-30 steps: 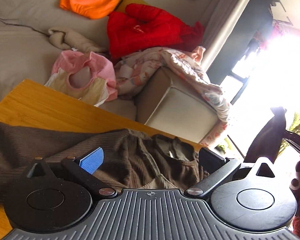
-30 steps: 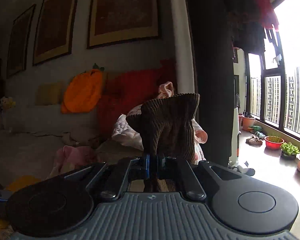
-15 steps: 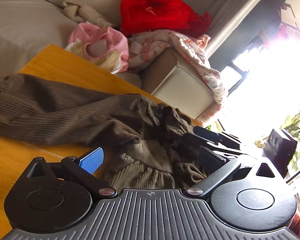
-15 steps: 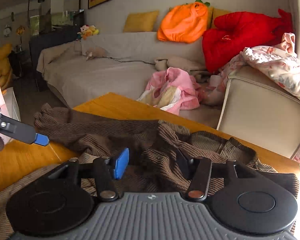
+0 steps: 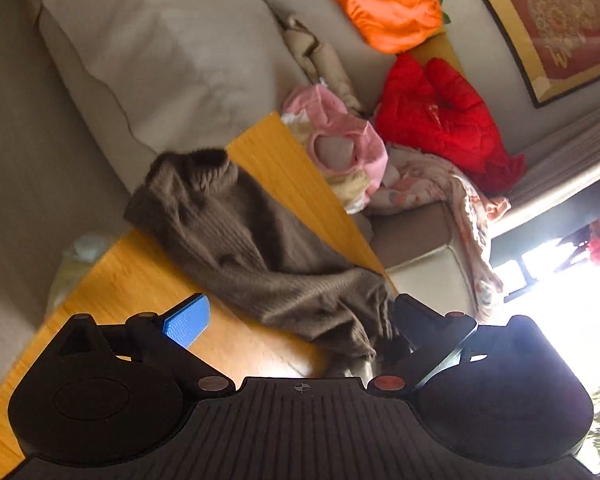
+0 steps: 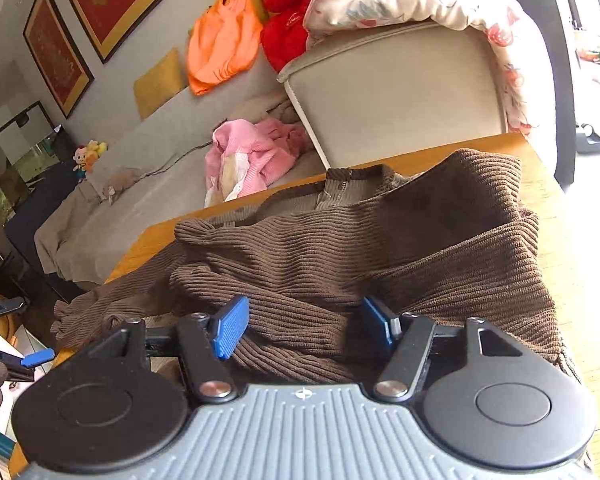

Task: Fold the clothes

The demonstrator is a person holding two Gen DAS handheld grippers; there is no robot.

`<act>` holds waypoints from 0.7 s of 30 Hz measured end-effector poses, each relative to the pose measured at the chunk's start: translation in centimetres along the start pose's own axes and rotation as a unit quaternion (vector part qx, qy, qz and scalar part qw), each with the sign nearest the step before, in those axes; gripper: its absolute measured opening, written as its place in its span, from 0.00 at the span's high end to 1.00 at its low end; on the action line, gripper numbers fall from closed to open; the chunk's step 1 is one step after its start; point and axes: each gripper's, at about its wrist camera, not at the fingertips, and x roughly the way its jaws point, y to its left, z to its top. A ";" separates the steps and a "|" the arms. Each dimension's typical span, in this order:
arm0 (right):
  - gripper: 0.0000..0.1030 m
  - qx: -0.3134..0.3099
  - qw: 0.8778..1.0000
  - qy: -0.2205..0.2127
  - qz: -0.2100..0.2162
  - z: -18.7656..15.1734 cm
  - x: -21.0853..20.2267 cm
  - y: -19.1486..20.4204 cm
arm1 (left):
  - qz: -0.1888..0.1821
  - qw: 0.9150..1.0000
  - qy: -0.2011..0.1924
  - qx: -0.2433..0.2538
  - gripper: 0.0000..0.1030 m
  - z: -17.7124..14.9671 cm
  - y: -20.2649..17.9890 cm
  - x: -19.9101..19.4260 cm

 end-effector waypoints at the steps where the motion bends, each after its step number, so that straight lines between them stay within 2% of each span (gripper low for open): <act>1: 0.34 -0.004 1.000 -0.001 -0.001 0.0 0.2 0.2 | -0.001 1.000 0.008 -0.007 0.04 -0.2 0.0 0.4; 3: 0.34 -0.012 1.000 -0.004 -0.003 0.0 0.2 0.5 | 0.003 1.000 0.020 -0.017 0.07 -0.5 0.0 1.3; 5: 0.34 -0.019 1.000 -0.010 -0.005 0.1 -0.1 0.7 | 0.026 0.999 0.014 -0.016 0.13 -0.5 -0.3 2.4; 11: 0.32 -0.021 0.997 -0.070 -0.009 0.1 -4.3 0.4 | 0.057 0.998 -0.013 -0.005 0.30 -0.4 -1.7 5.3; 13: 0.32 -0.022 0.996 -0.086 -0.016 -0.1 -5.6 0.1 | 0.059 0.998 -0.018 -0.008 0.48 -0.3 -1.8 6.3; 14: 0.32 -0.025 0.995 -0.093 -0.020 -0.3 -6.3 0.0 | 0.062 0.998 -0.023 -0.009 0.53 -0.2 -1.9 6.8; 16: 0.32 -0.031 0.993 -0.106 -0.028 -0.8 -7.6 -0.2 | 0.079 0.996 -0.040 -0.002 0.76 -0.1 -2.1 7.5; 19: 0.32 -0.037 0.991 -0.123 -0.040 -1.3 -9.4 -0.7 | 0.120 0.987 -0.072 0.078 0.85 -0.4 -4.0 8.3; 21: 0.32 -0.038 0.989 -0.134 -0.048 -1.6 -10.6 -1.1 | 0.136 0.975 -0.092 0.147 0.88 -0.8 -6.0 8.7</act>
